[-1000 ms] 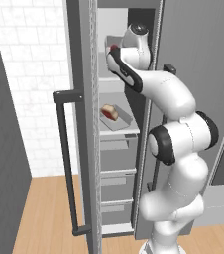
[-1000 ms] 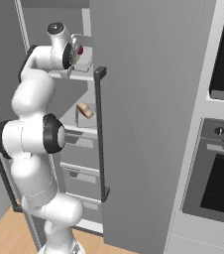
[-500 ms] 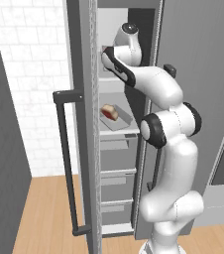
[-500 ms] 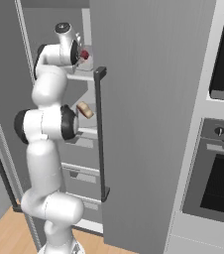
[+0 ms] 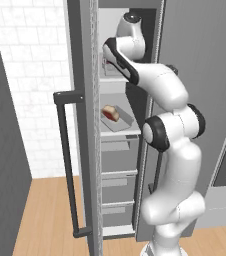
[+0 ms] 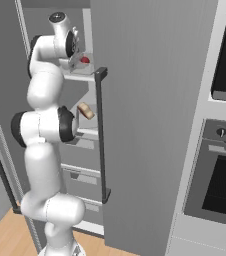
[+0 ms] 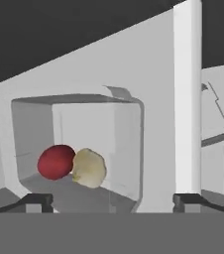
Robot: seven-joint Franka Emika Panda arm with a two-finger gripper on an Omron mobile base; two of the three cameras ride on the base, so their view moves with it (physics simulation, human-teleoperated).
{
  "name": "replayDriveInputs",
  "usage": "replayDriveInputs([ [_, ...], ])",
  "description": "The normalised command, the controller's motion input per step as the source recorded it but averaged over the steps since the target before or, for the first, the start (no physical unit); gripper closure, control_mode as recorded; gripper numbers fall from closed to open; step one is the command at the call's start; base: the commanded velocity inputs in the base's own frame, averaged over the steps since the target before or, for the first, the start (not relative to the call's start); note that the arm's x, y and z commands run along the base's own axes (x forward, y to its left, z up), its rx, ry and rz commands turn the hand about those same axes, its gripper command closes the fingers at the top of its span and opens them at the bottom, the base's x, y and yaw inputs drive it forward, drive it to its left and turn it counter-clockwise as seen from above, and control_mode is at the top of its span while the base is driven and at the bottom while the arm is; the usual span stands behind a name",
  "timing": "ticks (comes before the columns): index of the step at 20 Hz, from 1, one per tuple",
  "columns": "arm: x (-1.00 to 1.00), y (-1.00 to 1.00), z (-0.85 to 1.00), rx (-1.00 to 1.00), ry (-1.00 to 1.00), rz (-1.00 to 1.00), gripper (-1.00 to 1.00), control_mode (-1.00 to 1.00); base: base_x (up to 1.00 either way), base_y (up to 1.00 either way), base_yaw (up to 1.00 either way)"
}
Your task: Take the meat container that has the steak and place it on the second highest rack of the freezer. Then take the vegetable container that has the garlic and tomato and place it on the highest rack of the freezer.
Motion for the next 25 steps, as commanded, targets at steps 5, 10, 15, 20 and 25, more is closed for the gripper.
replayDriveInputs([
  [5,-1.00,0.00,-0.05,0.16,-0.04,0.11,-1.00,-1.00,0.00,0.00,0.00],
  [10,-1.00,0.00,-0.52,0.03,-0.07,0.29,-1.00,-1.00,0.00,0.00,0.00],
  [15,-1.00,0.00,-0.57,-0.03,-0.05,0.38,-1.00,-1.00,0.00,0.00,0.00],
  [20,-1.00,-0.11,-0.48,-0.14,-0.01,0.43,-1.00,-1.00,0.00,0.00,0.00],
  [25,-1.00,-0.36,-0.40,-0.23,-0.02,0.43,-1.00,-1.00,0.00,0.00,0.00],
])
